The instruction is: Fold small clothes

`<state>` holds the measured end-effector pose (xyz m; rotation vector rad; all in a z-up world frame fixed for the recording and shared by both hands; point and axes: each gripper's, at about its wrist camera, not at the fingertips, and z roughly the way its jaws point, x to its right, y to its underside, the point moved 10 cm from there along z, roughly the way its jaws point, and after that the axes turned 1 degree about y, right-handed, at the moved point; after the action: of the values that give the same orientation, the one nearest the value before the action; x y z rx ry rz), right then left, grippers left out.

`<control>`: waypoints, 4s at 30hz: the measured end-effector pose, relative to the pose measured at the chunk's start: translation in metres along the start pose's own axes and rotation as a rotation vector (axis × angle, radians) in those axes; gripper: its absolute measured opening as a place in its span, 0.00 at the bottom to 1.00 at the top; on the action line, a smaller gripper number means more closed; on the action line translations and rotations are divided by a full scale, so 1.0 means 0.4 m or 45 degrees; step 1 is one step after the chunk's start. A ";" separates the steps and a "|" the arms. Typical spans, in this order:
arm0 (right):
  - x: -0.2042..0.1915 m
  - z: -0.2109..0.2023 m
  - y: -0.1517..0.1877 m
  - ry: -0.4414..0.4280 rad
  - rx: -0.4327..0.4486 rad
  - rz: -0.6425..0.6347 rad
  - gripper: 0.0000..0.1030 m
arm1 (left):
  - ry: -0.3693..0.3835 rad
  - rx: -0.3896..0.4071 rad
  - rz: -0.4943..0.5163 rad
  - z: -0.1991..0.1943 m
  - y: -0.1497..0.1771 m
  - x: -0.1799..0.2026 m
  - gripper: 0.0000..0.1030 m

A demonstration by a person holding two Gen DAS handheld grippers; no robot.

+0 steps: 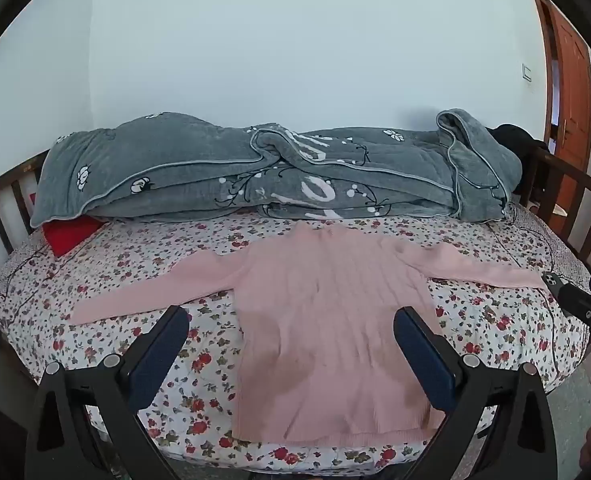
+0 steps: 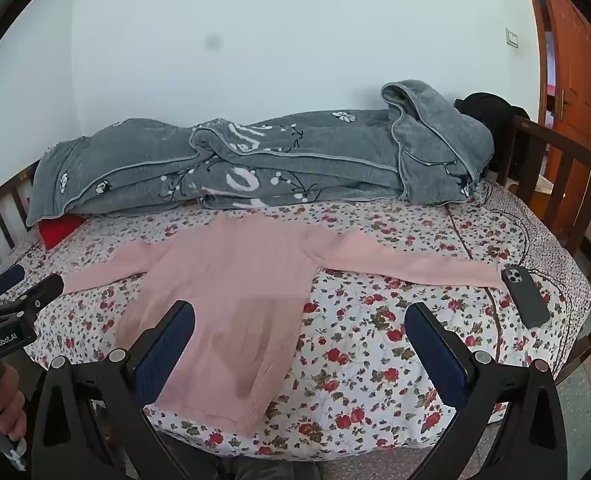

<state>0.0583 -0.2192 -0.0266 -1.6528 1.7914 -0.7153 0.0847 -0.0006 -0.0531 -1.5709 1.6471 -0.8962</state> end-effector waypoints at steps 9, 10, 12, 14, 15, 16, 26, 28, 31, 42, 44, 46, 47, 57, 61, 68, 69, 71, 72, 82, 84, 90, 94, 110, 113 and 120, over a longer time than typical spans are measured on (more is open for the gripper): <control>-0.007 0.007 0.003 0.014 -0.004 -0.014 1.00 | -0.019 -0.009 0.006 0.003 0.006 -0.012 1.00; -0.006 0.009 0.006 0.014 0.000 -0.017 1.00 | -0.022 -0.008 0.004 0.003 0.006 -0.011 1.00; -0.002 0.003 0.005 0.018 0.007 -0.010 1.00 | -0.022 -0.003 0.000 0.004 0.008 -0.010 1.00; -0.005 0.003 0.005 0.021 0.008 -0.017 1.00 | -0.018 0.004 -0.005 0.002 0.014 -0.009 1.00; -0.004 0.003 0.005 0.019 0.008 -0.018 1.00 | -0.019 0.002 -0.006 0.003 0.012 -0.008 1.00; -0.005 0.003 0.004 0.018 0.009 -0.018 1.00 | -0.020 0.005 -0.004 0.001 0.012 -0.008 1.00; -0.013 -0.010 -0.003 0.015 0.025 -0.023 1.00 | -0.036 0.019 -0.005 -0.009 0.004 -0.022 1.00; -0.014 -0.012 -0.005 0.015 0.028 -0.024 1.00 | -0.039 0.018 -0.004 -0.009 0.003 -0.023 1.00; -0.015 -0.013 -0.005 0.011 0.029 -0.023 1.00 | -0.040 0.015 -0.009 -0.009 0.001 -0.027 1.00; -0.030 -0.021 -0.007 -0.004 0.035 -0.029 1.00 | -0.039 0.015 -0.018 -0.010 -0.001 -0.032 1.00; -0.032 -0.023 -0.007 -0.006 0.038 -0.028 1.00 | -0.039 0.014 -0.018 -0.010 -0.002 -0.033 1.00; -0.036 -0.024 -0.008 -0.007 0.039 -0.031 1.00 | -0.038 0.014 -0.017 -0.010 -0.002 -0.032 1.00; -0.037 -0.025 -0.008 -0.008 0.040 -0.033 1.00 | -0.039 0.014 -0.018 -0.010 -0.001 -0.032 1.00; -0.048 -0.023 -0.005 -0.017 0.040 -0.036 1.00 | -0.041 0.013 -0.026 -0.013 0.002 -0.039 1.00; -0.054 -0.025 -0.005 -0.015 0.045 -0.042 1.00 | -0.044 0.012 -0.030 -0.013 0.004 -0.045 1.00; -0.055 -0.029 -0.008 -0.022 0.051 -0.033 1.00 | -0.048 0.011 -0.039 -0.012 0.008 -0.050 1.00; -0.055 -0.030 -0.008 -0.023 0.051 -0.032 1.00 | -0.049 0.011 -0.039 -0.012 0.009 -0.052 1.00; -0.056 -0.031 -0.008 -0.024 0.052 -0.030 1.00 | -0.047 0.010 -0.043 -0.012 0.009 -0.054 1.00; -0.055 -0.031 -0.008 -0.022 0.052 -0.031 1.00 | -0.045 0.011 -0.043 -0.012 0.009 -0.054 1.00; -0.056 -0.032 -0.008 -0.024 0.048 -0.032 1.00 | -0.049 0.020 -0.042 -0.014 0.006 -0.059 1.00; -0.055 -0.033 -0.007 -0.025 0.049 -0.032 1.00 | -0.049 0.023 -0.041 -0.016 0.004 -0.058 1.00; -0.058 -0.029 -0.005 -0.028 0.037 -0.036 1.00 | -0.046 0.024 -0.047 -0.019 0.000 -0.057 1.00; -0.058 -0.027 -0.004 -0.032 0.026 -0.028 1.00 | -0.045 0.024 -0.045 -0.019 -0.001 -0.058 1.00; -0.034 0.041 0.019 0.094 0.058 -0.074 1.00 | -0.020 -0.037 -0.091 0.078 0.048 -0.090 1.00; -0.042 0.087 0.040 0.063 0.056 -0.072 1.00 | 0.004 -0.081 -0.122 0.134 0.085 -0.113 1.00; -0.063 0.226 0.112 -0.021 -0.028 -0.035 1.00 | 0.018 -0.170 -0.218 0.285 0.185 -0.228 0.96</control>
<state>0.0956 -0.1897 -0.1190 -1.6959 1.7744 -0.6943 0.1455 0.0901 -0.1748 -1.8230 1.6300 -0.9016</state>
